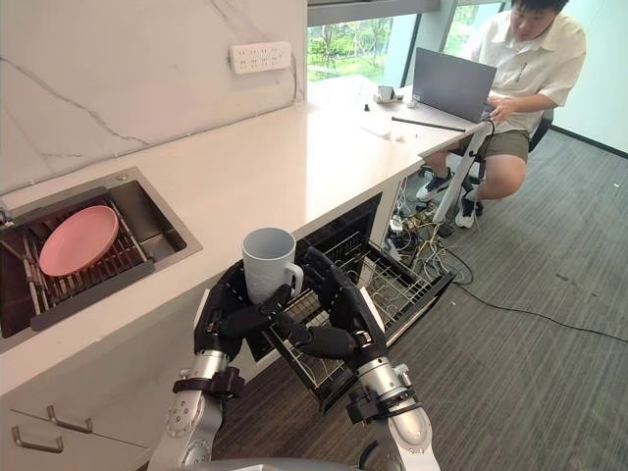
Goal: Walk over to the sink, pick up the cup, carry it to the dishwasher, place the cup inside the dishwasher, then close the dishwasher door
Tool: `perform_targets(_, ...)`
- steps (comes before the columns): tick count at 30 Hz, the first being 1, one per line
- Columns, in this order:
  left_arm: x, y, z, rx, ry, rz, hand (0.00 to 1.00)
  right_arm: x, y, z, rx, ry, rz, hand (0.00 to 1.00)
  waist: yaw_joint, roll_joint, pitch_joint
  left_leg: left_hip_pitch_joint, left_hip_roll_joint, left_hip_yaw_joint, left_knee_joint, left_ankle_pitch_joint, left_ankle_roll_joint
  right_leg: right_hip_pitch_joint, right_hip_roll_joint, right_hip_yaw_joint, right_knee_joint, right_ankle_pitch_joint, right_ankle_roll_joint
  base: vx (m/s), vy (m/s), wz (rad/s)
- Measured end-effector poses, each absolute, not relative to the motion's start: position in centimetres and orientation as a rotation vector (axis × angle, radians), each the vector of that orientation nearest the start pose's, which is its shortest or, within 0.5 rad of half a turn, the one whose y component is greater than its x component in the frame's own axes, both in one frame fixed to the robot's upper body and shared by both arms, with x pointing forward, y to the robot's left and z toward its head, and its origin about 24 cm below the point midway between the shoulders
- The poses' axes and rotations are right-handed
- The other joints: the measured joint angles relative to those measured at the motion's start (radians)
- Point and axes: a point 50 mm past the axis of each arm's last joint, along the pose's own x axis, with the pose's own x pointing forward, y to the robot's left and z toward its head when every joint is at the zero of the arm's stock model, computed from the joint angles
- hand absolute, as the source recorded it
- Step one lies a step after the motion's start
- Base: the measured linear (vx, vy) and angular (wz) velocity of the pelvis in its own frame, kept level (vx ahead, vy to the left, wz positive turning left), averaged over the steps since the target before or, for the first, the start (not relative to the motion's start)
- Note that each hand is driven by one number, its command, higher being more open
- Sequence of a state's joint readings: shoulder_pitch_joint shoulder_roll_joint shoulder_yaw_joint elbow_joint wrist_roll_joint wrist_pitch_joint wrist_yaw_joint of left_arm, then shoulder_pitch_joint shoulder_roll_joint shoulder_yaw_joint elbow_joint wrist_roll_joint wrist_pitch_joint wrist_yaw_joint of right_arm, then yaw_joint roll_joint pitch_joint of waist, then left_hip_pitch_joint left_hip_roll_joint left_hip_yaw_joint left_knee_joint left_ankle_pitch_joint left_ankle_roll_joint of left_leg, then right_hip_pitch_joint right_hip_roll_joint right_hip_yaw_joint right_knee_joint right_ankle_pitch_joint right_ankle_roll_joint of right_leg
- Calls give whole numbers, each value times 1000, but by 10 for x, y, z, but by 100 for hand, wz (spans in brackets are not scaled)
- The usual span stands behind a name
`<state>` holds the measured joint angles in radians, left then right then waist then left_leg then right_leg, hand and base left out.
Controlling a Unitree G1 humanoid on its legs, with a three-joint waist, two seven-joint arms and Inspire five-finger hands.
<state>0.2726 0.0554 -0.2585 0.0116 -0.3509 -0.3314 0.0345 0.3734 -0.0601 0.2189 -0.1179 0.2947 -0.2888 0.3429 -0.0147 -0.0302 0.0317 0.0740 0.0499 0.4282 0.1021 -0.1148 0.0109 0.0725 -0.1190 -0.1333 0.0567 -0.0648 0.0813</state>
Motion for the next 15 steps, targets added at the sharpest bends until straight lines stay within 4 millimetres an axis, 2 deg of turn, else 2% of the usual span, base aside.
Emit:
perform_targets(5, 190, 121, 9, -343, -11, -86, 30, 171, -119, 25, 284, -72, 339, 90, -3, 1, -23, 7, -1, 24, -10, 0, 0, -7, 3, 24, -6, 7, 2, 2, 26, -15)
perform_targets(15, 197, 119, 14, -343, -35, -157, 30, 172, -122, 33, 257, -86, 294, 90, -5, 2, -24, 16, -1, 47, -14, 0, 0, -13, 4, 48, -6, 16, 3, -20, 17, -7)
